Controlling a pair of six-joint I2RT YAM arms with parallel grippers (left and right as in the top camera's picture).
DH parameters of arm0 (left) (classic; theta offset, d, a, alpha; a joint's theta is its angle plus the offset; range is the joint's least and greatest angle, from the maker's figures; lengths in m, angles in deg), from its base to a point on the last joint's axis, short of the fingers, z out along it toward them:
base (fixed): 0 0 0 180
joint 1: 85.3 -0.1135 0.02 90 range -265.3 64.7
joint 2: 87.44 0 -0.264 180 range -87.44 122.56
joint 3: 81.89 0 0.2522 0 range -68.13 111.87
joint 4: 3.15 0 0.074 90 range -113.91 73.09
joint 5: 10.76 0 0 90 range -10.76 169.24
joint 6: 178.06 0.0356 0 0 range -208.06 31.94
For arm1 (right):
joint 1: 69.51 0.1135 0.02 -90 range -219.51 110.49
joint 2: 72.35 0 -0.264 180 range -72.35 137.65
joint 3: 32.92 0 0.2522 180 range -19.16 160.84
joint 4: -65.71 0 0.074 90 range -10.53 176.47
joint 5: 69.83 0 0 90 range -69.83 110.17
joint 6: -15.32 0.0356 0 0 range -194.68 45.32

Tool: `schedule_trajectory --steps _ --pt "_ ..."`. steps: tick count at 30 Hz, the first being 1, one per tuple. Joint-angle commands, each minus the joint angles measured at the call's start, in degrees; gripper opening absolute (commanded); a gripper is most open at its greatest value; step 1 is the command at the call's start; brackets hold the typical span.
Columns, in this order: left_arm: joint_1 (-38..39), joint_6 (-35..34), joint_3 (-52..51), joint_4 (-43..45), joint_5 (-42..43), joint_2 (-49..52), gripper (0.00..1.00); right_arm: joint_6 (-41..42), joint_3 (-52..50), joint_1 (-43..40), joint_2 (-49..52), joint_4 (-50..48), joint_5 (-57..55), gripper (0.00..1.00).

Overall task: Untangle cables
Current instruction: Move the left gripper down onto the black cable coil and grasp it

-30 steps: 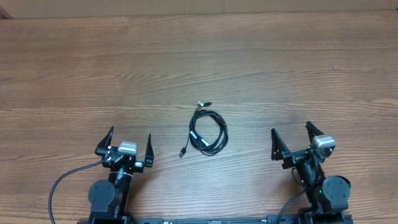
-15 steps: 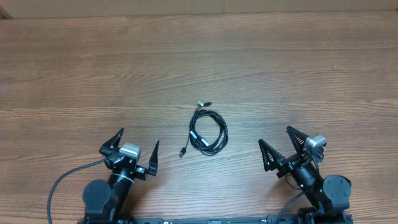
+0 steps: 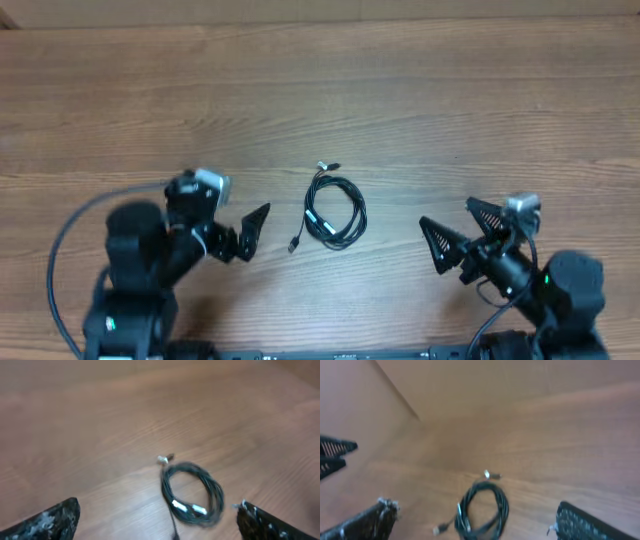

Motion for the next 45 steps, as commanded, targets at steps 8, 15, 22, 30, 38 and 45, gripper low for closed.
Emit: schedule_trajectory --steps 8,15,22,30,38,45 --pt "7.5 -0.5 31.7 -17.3 2.4 27.2 1.00 -2.3 24.0 0.2 29.7 16.6 0.4 1.00" --pt "9.2 -6.3 32.8 -16.7 7.4 34.4 1.00 -3.1 29.7 0.2 44.2 21.8 2.9 1.00" --pt "9.9 -12.7 32.8 -16.6 4.0 43.0 0.79 -3.3 29.7 0.2 49.9 21.2 4.3 1.00" --pt "18.6 -26.6 32.8 -16.3 -13.7 58.8 0.53 -3.1 29.7 0.2 50.0 21.1 2.4 0.90" --pt "21.3 -36.2 32.8 -12.2 -17.3 68.4 0.49 -3.1 29.7 0.2 50.0 21.1 2.4 0.93" --pt "23.6 -36.2 32.8 -11.0 -15.7 73.1 0.48 -3.1 29.7 0.2 50.0 21.2 2.4 0.93"
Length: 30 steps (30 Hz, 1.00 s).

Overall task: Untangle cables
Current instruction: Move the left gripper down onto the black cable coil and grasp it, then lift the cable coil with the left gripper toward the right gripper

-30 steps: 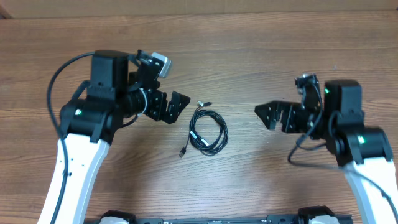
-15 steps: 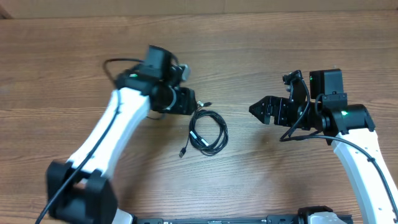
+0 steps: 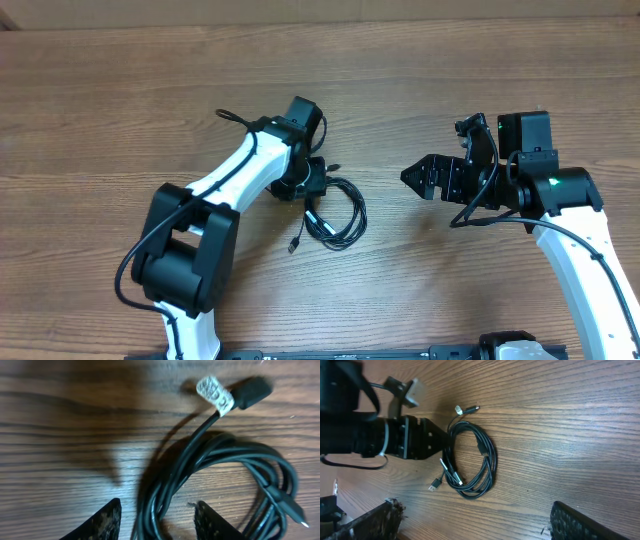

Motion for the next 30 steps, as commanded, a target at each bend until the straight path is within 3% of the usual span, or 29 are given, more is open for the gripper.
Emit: schedule_trajectory --steps 1,9,13,16,19,22,27,30 --pt "1.0 -1.4 0.9 0.4 0.3 1.6 0.48 -0.2 1.3 0.2 -0.4 -0.2 -0.2 0.93" --pt "1.1 -7.6 0.8 0.0 -2.7 4.0 0.40 -0.2 1.3 0.2 -0.4 -0.2 -0.2 0.93" --pt "1.0 -8.1 0.8 0.4 -2.6 5.0 0.14 -0.2 1.3 0.2 -0.4 -0.3 -0.2 0.93" --pt "1.2 -8.9 0.8 0.8 -3.2 5.2 0.05 -0.2 1.3 0.2 -0.4 -0.6 -0.1 0.93" --pt "1.1 -7.9 1.0 0.8 -2.3 5.1 0.04 -0.2 1.3 0.2 -0.4 -0.5 1.1 0.93" --pt "-0.1 -2.4 3.6 -0.3 2.4 4.5 0.04 -0.2 1.3 0.2 -0.4 -1.0 5.5 0.92" --pt "-2.4 1.8 13.2 -7.5 6.6 -0.3 0.04 0.0 1.3 1.0 -0.4 -3.6 11.1 0.85" --pt "-3.8 1.8 20.0 -12.5 7.6 -3.8 0.04 4.3 1.3 1.9 -0.4 -4.9 10.4 0.83"
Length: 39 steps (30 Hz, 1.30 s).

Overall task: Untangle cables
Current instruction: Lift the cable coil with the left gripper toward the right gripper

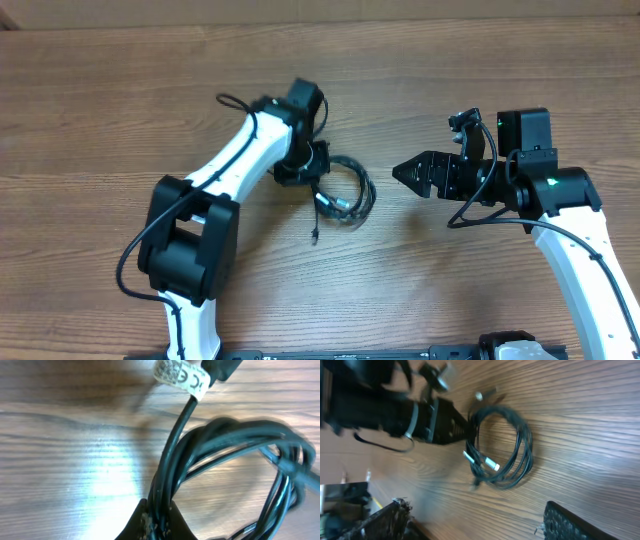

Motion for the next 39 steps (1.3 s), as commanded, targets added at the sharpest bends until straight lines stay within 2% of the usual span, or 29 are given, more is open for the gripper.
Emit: schedule_trajectory --steps 1,2,4,7,12,15,22,26,31,35,39 --pt "-1.9 2.9 8.9 -3.7 3.9 -6.9 0.04 4.7 1.3 1.1 -0.4 -1.4 1.4 0.83" --pt "-2.5 2.7 11.4 -5.4 4.2 -7.8 0.04 13.6 1.3 1.1 -0.4 -1.6 -3.2 0.85" --pt "-3.7 1.9 14.3 -8.2 4.4 -8.3 0.04 24.9 1.3 1.1 -0.4 -2.2 -8.8 0.88" --pt "-6.7 1.6 15.4 -9.8 7.6 -8.3 0.04 27.9 1.2 1.1 -0.2 -5.8 -8.6 0.83" --pt "-10.7 1.6 15.3 -10.0 14.5 -8.1 0.04 28.0 1.2 1.1 2.5 -8.9 -6.0 0.78" --pt "-11.3 1.6 15.3 -9.9 14.7 -8.1 0.04 27.6 1.2 1.7 5.4 -11.5 -0.2 0.78" --pt "-11.2 1.6 15.3 -9.5 14.7 -8.1 0.04 27.6 1.2 7.9 10.8 -16.9 0.5 0.78" --pt "-11.2 1.6 15.3 -9.2 14.7 -8.1 0.04 27.6 1.2 11.0 10.9 -20.4 0.5 0.78" --pt "-11.1 1.5 15.3 -8.9 15.3 -8.1 0.04 30.0 1.2 12.6 11.9 -20.4 -4.2 0.73" --pt "-11.1 1.6 15.3 -8.9 17.9 -8.1 0.04 33.8 1.2 12.7 14.0 -19.8 -8.2 0.68" --pt "-10.8 1.6 15.3 -9.1 21.6 -8.1 0.04 34.8 1.2 12.7 16.4 -22.6 -8.9 0.66"
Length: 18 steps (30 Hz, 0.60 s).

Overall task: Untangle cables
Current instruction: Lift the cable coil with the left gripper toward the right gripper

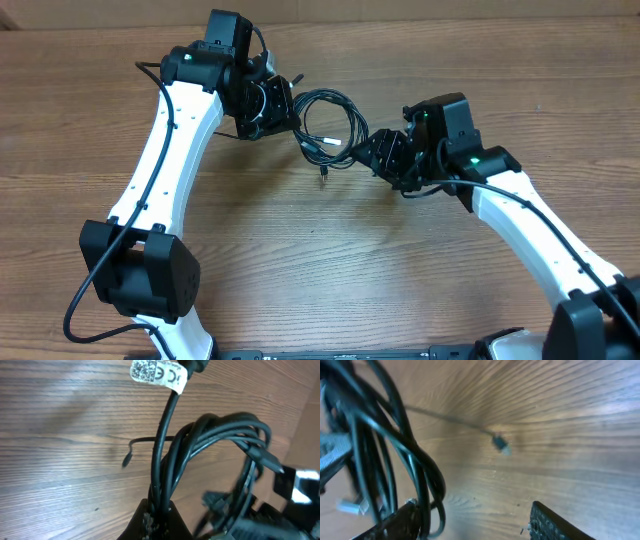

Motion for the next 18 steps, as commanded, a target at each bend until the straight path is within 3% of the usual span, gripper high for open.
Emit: schedule_trajectory --steps 1,6,11,18 --pt "1.1 0.4 0.6 0.0 6.1 -0.2 0.04 2.2 1.2 0.3 1.7 -2.2 -2.3 0.66" --pt "3.5 -0.2 0.6 0.7 9.0 -0.2 0.04 2.4 1.2 0.3 2.1 -3.0 -6.1 0.62" --pt "2.4 -3.1 0.6 9.4 25.6 -0.2 0.04 0.4 1.2 0.3 2.1 9.2 -16.7 0.61" --pt "-0.5 -3.9 0.6 15.1 27.2 -0.2 0.04 -3.4 1.2 0.2 2.1 18.1 -22.9 0.63"
